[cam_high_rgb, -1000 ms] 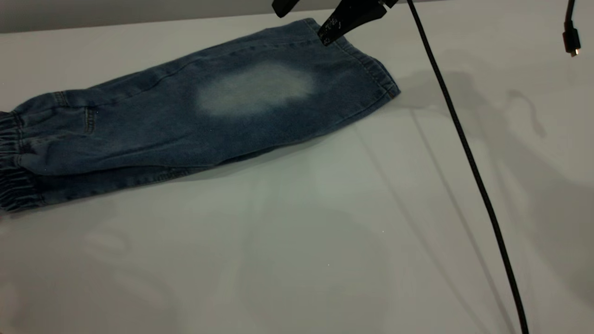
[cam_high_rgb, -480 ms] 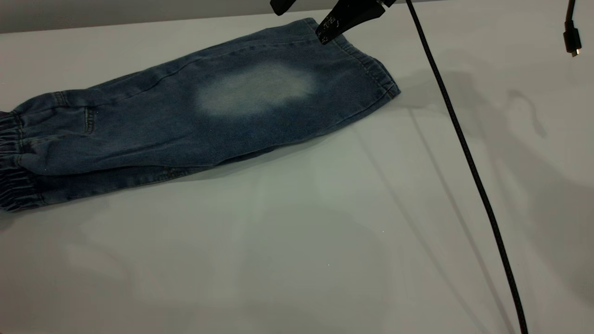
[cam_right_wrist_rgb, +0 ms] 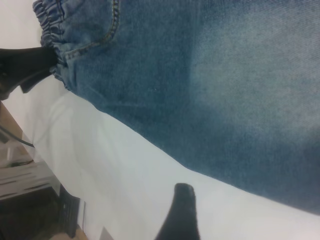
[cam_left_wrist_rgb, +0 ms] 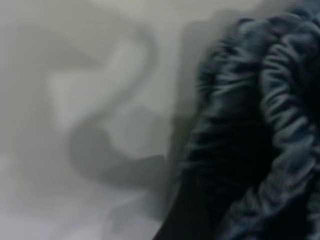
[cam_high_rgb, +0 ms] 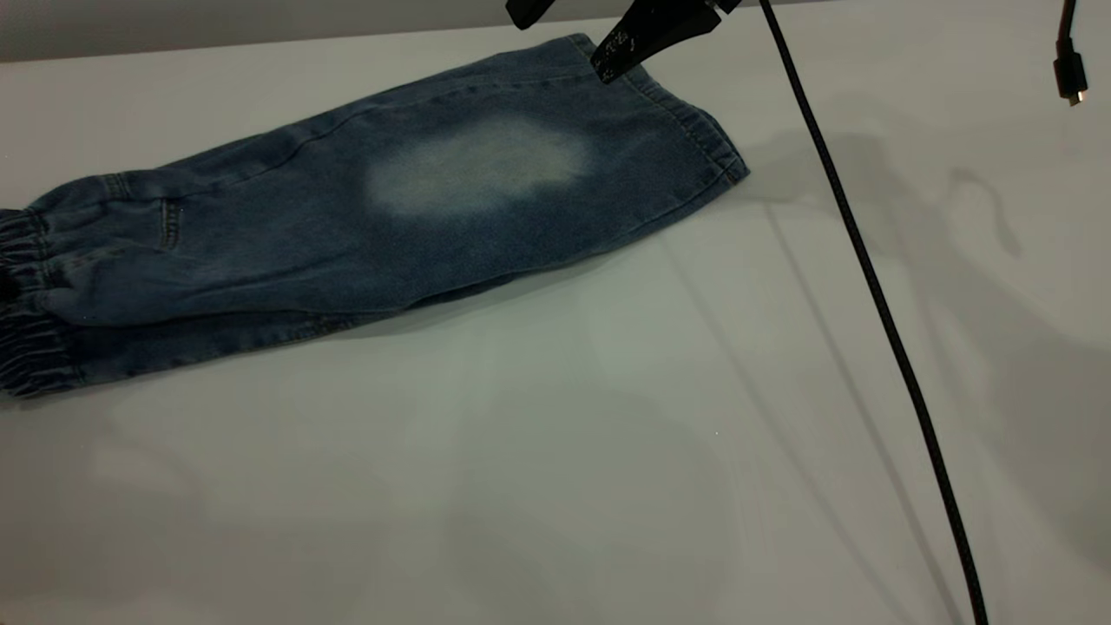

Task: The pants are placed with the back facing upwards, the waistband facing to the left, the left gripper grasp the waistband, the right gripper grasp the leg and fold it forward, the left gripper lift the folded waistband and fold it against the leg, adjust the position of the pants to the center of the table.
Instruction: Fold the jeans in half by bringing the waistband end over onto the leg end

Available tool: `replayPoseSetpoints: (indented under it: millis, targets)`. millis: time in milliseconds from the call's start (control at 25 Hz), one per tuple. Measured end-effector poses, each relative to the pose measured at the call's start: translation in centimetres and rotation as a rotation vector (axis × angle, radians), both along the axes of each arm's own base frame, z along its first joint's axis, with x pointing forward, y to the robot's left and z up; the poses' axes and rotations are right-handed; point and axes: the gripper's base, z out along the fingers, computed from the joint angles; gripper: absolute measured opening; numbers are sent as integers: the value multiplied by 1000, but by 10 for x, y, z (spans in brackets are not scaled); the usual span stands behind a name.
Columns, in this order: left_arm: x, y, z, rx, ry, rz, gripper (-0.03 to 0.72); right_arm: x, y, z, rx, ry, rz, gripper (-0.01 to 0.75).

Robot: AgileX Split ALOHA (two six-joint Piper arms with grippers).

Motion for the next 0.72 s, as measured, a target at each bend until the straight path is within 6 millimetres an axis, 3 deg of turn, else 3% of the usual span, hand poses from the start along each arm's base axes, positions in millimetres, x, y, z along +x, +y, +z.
replayPoseSetpoints:
  millis: [160,280,400,600,720]
  targets:
    - [11,-10,-8,8,17,-54,573,0,0,0,2,1,1,574]
    - [19,-19,-14,8,24,-93,523,0,0,0,3,1,2,574]
    - [21,-24,-17,7,33,-112,403,0,0,0,3,0,1,574]
    - [20,-24,-19,14,46,-111,105,1,7,0,11,-21,-16,574]
    - [20,-24,-17,15,39,-115,90,-3,23,0,13,-68,-2,574]
